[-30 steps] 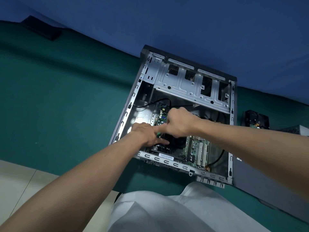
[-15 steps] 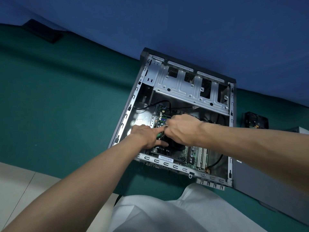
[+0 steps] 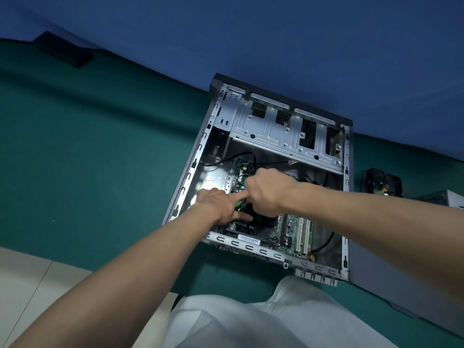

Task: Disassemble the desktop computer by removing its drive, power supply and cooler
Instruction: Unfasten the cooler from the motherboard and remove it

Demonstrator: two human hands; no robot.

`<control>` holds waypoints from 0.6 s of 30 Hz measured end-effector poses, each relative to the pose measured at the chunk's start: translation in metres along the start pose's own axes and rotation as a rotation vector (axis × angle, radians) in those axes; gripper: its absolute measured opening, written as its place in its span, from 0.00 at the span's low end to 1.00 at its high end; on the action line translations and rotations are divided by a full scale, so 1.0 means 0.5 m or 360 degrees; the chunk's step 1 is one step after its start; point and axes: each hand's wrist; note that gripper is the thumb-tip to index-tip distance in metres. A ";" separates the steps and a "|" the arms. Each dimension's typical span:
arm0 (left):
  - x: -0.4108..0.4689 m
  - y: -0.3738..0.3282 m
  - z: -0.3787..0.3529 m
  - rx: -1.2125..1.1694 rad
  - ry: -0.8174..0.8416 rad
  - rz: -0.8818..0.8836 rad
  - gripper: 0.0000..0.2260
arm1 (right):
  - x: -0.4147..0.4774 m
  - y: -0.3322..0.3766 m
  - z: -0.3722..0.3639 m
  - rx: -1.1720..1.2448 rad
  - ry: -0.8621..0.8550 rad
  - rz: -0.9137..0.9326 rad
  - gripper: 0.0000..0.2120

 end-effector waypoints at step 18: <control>0.005 0.001 -0.001 0.0075 -0.0017 0.0009 0.35 | 0.005 0.003 -0.002 0.0295 0.0102 -0.0275 0.09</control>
Point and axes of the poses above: each hand's wrist, its own x-axis towards the middle knuckle, its own z-axis out of the back of the hand, y = z × x, and after that the axes turned 3 degrees about -z, right-handed
